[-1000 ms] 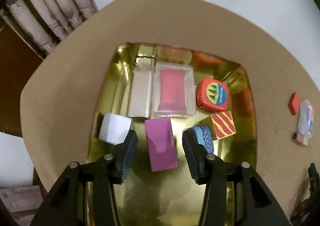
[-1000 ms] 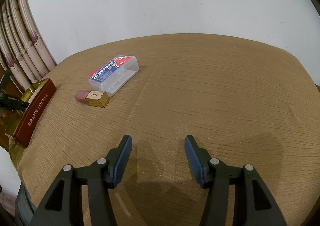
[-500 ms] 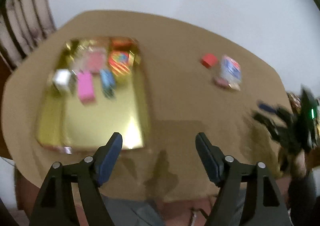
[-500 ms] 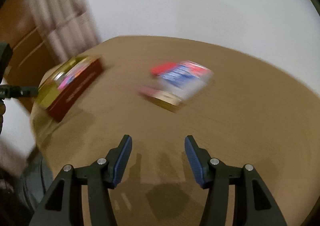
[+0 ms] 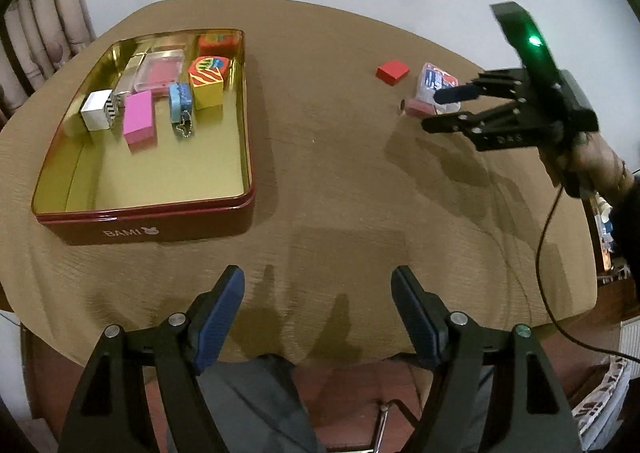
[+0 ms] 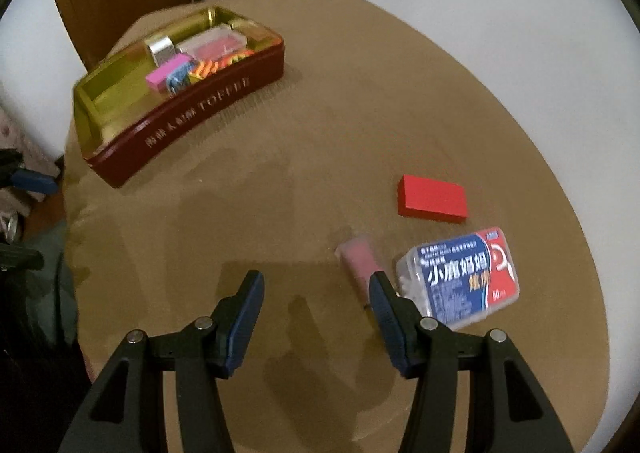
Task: Organize rigid objects
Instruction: 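Grasp the gold-capped lipstick with the right gripper, then place the lipstick in the gold tin and open the right gripper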
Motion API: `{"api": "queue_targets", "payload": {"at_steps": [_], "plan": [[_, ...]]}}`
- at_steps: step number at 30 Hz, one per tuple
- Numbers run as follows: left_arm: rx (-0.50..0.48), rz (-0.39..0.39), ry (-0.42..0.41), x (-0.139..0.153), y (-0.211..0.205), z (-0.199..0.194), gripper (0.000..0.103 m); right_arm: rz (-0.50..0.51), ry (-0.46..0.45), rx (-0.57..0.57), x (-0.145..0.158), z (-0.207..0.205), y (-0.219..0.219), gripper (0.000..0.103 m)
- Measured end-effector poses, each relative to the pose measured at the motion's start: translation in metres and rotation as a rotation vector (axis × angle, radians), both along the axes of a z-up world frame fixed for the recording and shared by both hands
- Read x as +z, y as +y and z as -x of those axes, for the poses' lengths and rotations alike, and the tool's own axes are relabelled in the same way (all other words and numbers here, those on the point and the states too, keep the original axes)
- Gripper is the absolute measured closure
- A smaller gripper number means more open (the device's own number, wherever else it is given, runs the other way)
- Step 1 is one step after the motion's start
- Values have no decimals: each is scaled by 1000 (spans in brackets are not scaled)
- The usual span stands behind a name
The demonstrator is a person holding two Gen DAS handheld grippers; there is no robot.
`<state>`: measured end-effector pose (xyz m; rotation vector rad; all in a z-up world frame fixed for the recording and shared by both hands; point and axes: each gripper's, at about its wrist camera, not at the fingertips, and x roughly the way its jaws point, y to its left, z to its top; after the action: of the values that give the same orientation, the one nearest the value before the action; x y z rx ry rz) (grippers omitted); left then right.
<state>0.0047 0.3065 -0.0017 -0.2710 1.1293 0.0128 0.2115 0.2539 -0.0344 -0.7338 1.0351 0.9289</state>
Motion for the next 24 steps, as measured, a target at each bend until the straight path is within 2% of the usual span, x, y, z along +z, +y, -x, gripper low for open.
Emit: {"api": "queue_targets", "payload": {"at_steps": [6,11,12,13,17,19,24], "plan": [[-2,18,18,-9,2,-4,31,99,-19,-35,-19,-21,-2,49],[-8,29,41,-20,3,-6,31,126,56,-58,-32,-33,-9,49],[-10,30,44,-21,3,-6,31,111,78,-71,-31,-34,-11,51],[-12,31,50,-22,2,-7,31,107,84,-76,-30,-34,-12,58],[-11,27,58,-24,0,-3,31,105,78,-137,-28,-29,-15,77],[-7,22,53,-23,0,-1,31,101,73,-186,-27,-25,-17,83],[-2,-7,44,-22,1,13,29,53,124,-345,-26,-19,-28,83]]}}
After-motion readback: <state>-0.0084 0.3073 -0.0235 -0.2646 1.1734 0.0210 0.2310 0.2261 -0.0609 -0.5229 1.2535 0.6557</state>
